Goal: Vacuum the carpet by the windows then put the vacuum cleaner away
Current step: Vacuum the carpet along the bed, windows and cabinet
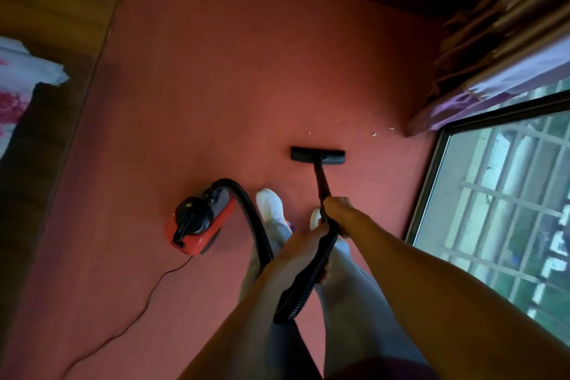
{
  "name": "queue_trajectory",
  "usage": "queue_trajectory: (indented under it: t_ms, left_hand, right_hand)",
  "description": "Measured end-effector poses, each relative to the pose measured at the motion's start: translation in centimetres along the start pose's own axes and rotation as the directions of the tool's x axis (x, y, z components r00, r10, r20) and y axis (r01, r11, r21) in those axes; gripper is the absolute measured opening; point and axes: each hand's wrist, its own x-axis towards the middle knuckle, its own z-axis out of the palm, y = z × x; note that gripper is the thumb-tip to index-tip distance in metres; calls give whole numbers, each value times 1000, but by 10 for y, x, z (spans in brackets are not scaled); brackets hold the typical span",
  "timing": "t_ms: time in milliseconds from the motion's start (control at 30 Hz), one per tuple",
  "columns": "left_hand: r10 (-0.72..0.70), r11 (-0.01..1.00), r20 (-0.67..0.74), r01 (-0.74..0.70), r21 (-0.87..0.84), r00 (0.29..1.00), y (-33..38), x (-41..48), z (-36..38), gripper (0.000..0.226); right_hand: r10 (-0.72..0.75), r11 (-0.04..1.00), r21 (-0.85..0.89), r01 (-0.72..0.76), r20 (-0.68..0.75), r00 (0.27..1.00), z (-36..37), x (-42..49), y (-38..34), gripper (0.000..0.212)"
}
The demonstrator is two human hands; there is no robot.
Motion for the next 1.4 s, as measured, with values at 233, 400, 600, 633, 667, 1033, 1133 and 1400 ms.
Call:
queue_trajectory:
  t_ms: [233,400,600,633,667,1033,1133,1400]
  left_hand:
    - [307,905,100,-323,277,946,-38,-42,-15,38]
    - [371,788,160,-401,467,915,-59,-63,-32,19]
    - [480,698,148,-479,533,865,-74,-81,-63,22]
    - [486,695,167,-495,522,858,-72,-86,-67,23]
    - [492,688,186,-511,516,850,-70,-90,-70,24]
    - [528,530,385,-649,546,757,-56,-138,-94,39]
    - [498,562,390,-630,536,775,-65,-140,-89,37]
    - [477,762,158,-496,417,865,-60,-107,-52,49]
  right_hand:
    - [-36,986,165,19,101,994,3,-35,32,34]
    - [-25,916,401,-3,65,998,9,-49,65,28]
    - [-105,835,542,96,-15,994,14,-116,52,19]
    - [-113,830,546,113,-35,993,13,-127,49,18]
    - [-129,813,566,136,-53,990,13,-132,48,17]
    - [-166,660,737,148,-50,985,-15,-199,57,10]
    - [-154,741,648,175,-90,984,-13,-193,65,12]
    - [-165,920,338,200,-130,978,-7,-120,55,16]
